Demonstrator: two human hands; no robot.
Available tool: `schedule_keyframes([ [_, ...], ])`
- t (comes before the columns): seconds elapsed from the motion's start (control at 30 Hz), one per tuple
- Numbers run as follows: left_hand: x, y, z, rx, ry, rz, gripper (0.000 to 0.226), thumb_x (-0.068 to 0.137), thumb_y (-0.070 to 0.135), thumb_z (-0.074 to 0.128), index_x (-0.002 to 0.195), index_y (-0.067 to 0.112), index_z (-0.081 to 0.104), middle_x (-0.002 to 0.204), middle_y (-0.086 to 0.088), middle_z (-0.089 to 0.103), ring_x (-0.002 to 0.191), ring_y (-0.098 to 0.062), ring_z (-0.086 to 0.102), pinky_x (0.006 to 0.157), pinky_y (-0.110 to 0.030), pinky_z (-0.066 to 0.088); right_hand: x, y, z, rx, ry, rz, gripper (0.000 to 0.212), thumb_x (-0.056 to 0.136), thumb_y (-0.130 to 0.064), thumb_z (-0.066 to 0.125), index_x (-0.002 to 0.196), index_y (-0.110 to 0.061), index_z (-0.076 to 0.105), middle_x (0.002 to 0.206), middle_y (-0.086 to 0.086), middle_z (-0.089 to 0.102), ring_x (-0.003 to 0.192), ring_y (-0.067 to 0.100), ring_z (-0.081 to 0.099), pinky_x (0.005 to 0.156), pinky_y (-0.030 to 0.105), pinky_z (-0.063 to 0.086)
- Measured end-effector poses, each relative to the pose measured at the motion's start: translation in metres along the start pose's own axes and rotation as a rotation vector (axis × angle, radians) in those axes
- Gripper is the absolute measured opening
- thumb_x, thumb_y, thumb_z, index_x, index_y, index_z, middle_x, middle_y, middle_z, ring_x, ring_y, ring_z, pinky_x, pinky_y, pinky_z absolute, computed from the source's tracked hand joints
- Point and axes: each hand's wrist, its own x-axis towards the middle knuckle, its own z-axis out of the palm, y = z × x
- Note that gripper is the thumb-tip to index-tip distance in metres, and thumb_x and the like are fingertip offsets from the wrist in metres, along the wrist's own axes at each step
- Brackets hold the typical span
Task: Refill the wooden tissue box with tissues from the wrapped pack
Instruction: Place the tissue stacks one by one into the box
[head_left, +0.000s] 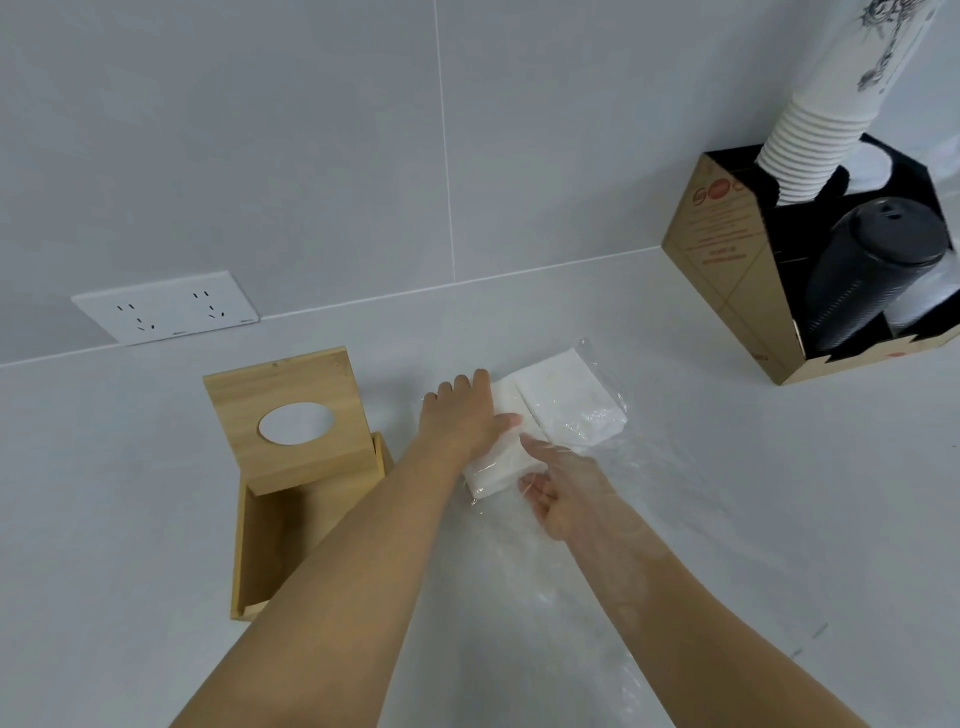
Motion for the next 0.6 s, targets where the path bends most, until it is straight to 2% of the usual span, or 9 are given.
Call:
schedule_keyframes([
  [0.13,-0.001,-0.003,-0.002,-0.04,-0.008,0.005,0.062,0.091,0.057,0.043,0.132,0.011,0.034,0.132,-0.011,0.046,0.121,-0.03,0.043,0.096,-0.039,0.032,0.0,-0.001,0.006,-0.023,0.028,0.046,0.022,0.081,-0.01,0.069,0.065,-0.015,0.056,0.064,0.001,0.047,0.052,0.013,0.039,0.051,0.019,0.033],
  [0.3,-0.001,-0.007,-0.002,-0.073,-0.004,-0.007,0.063,0.09,0.06,0.041,0.131,0.012,0.037,0.131,-0.009,0.048,0.12,-0.029,0.044,0.095,-0.039,0.034,0.003,0.005,0.009,-0.072,0.081,0.018,0.023,0.079,-0.009,0.07,0.065,-0.016,0.054,0.059,0.0,0.041,0.045,0.01,0.033,0.036,0.015,0.028],
  [0.4,-0.002,-0.008,-0.001,-0.093,0.005,-0.014,0.063,0.091,0.061,0.039,0.129,0.011,0.039,0.131,-0.009,0.048,0.12,-0.029,0.044,0.095,-0.038,0.034,0.0,0.007,0.009,-0.057,0.078,-0.048,0.019,0.081,-0.004,0.067,0.069,-0.013,0.055,0.062,0.001,0.045,0.04,0.008,0.04,0.031,0.011,0.03],
  [0.47,-0.004,-0.01,0.0,-0.105,0.013,-0.02,0.063,0.091,0.061,0.037,0.129,0.011,0.039,0.131,-0.009,0.048,0.12,-0.028,0.044,0.094,-0.038,0.035,-0.004,0.008,0.01,-0.025,0.071,-0.073,0.016,0.081,0.0,0.064,0.072,-0.011,0.056,0.065,0.002,0.05,0.045,0.009,0.046,0.03,0.009,0.032],
  [0.53,-0.006,-0.011,0.001,-0.106,0.02,-0.023,0.064,0.092,0.061,0.036,0.131,0.011,0.039,0.132,-0.009,0.047,0.121,-0.028,0.044,0.095,-0.037,0.035,-0.007,0.007,0.009,0.033,0.041,-0.088,0.016,0.082,0.002,0.06,0.072,-0.01,0.058,0.068,0.002,0.055,0.055,0.012,0.051,0.035,0.01,0.038],
  [0.6,-0.007,-0.011,0.001,-0.106,0.02,-0.027,0.064,0.092,0.06,0.035,0.132,0.01,0.038,0.133,-0.009,0.047,0.121,-0.028,0.043,0.095,-0.037,0.035,-0.009,0.007,0.007,0.075,0.002,-0.092,0.013,0.084,0.001,0.057,0.077,-0.01,0.061,0.075,0.003,0.061,0.062,0.015,0.057,0.05,0.02,0.046],
])
